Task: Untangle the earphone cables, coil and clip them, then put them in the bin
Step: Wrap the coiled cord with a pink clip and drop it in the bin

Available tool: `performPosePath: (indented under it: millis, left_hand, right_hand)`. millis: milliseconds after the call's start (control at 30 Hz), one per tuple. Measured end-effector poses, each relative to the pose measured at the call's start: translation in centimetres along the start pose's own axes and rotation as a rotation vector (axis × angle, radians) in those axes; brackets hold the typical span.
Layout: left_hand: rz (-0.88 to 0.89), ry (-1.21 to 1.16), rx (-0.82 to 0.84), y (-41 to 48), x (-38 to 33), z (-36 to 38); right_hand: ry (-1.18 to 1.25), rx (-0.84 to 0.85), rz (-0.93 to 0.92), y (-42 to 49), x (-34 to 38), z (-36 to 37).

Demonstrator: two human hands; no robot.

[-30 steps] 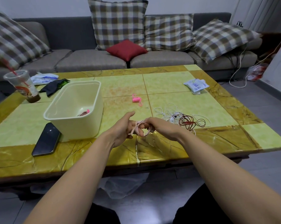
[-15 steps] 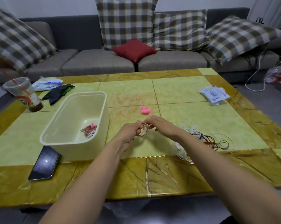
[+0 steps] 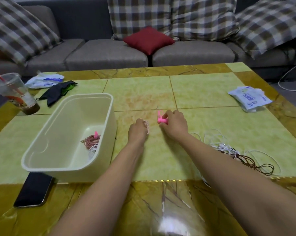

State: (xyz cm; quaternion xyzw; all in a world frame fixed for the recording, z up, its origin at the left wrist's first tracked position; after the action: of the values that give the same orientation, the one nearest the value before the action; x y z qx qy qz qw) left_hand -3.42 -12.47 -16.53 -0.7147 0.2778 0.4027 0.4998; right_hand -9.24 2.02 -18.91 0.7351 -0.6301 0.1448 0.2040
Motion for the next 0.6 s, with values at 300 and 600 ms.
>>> performPosePath:
  millis: [300,600]
  left_hand:
    - [-0.028,-0.060,0.033,-2.9,0.4,0.1]
    - [0.033,-0.055,0.160,-7.7,2.5,-0.4]
  right_hand:
    - [0.462,-0.082,-0.154,-3.8,1.3,-2.9]
    - [0.714,-0.033,-0.216,-10.4,2.1,-4.6]
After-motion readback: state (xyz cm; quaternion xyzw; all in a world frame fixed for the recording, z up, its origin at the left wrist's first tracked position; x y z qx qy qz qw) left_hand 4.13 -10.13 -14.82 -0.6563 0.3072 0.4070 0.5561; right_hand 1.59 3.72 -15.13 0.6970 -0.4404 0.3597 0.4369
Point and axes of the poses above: each hand's wrist, its own y-axis towards the middle knuckle, its own z-axis out of the palm, x = y × z, the point moved 4 cm from there along y, towards the middle knuckle, and after that the axes turned 8 degrees about -z, right-handed, at the moved point
